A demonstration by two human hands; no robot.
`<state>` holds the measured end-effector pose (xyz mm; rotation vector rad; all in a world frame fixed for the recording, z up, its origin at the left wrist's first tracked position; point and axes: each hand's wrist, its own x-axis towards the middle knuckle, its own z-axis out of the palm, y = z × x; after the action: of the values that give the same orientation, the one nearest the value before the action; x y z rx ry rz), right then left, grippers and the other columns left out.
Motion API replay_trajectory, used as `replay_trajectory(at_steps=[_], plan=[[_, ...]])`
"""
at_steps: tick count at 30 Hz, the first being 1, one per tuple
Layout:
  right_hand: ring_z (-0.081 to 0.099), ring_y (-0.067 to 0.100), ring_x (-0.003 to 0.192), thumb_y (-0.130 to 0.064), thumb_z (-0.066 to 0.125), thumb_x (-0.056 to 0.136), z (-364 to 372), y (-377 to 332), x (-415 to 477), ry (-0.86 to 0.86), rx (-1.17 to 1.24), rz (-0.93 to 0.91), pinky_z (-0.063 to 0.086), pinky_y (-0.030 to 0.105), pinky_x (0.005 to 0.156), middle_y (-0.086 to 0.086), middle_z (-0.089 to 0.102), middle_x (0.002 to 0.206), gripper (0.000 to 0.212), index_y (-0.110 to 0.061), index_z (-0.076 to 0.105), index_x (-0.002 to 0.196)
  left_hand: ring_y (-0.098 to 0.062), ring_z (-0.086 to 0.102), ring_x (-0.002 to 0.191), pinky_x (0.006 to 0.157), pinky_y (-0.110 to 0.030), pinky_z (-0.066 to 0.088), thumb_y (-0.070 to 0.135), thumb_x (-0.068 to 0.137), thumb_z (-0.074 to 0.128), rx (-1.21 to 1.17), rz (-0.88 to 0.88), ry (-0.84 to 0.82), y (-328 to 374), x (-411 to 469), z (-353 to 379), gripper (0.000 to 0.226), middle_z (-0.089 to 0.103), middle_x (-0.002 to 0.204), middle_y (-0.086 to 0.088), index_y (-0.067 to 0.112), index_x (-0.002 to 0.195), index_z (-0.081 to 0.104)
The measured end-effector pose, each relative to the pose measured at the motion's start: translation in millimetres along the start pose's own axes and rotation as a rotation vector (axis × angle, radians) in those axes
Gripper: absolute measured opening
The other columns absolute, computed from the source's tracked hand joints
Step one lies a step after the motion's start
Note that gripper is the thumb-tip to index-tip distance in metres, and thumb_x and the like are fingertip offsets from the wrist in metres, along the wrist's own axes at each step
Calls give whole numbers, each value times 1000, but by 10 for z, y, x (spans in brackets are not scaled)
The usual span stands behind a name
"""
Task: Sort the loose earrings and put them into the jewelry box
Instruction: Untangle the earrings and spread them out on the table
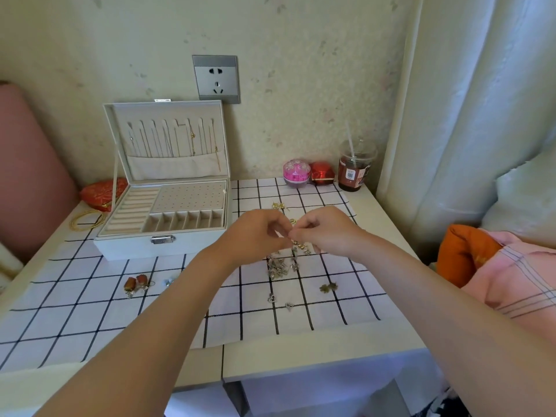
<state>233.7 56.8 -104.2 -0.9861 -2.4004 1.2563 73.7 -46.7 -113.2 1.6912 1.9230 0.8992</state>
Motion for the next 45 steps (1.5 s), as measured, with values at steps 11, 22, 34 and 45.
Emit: replay_trajectory(at_steps=[11, 22, 34, 45], plan=[[57, 12, 58, -30, 68, 92, 136, -131, 167, -56, 133, 138, 41, 23, 50, -2, 73, 88, 12, -21, 75, 94, -3, 64, 70, 64, -16, 50, 31, 83, 77, -27, -72, 220, -125, -65, -243, 6, 71, 75, 9, 27, 83, 73], [64, 1, 83, -35, 77, 81, 289, -119, 276, -121, -528, -64, 55, 32, 81, -21, 69, 80, 6, -34, 78, 86, 0, 59, 66, 64, -9, 48, 22, 86, 71, -26, -42, 143, -186, -264, -354, 8, 71, 79, 10, 29, 89, 73], [65, 2, 77, -30, 76, 84, 641, -542, 105, -177, -246, -170, 52, 24, 74, -15, 70, 78, 6, -31, 76, 77, -1, 63, 71, 65, -11, 48, 22, 85, 76, 33, -114, 28, -426, -893, -537, 11, 72, 84, 16, 33, 87, 76], [62, 0, 82, -29, 72, 85, 1033, -672, -318, -314, -544, -222, 49, 23, 70, -19, 69, 85, 6, -30, 77, 88, 7, 56, 70, 62, -11, 40, 31, 85, 73, 288, -89, -78, -442, -1399, -487, 11, 67, 86, 26, 39, 92, 75]])
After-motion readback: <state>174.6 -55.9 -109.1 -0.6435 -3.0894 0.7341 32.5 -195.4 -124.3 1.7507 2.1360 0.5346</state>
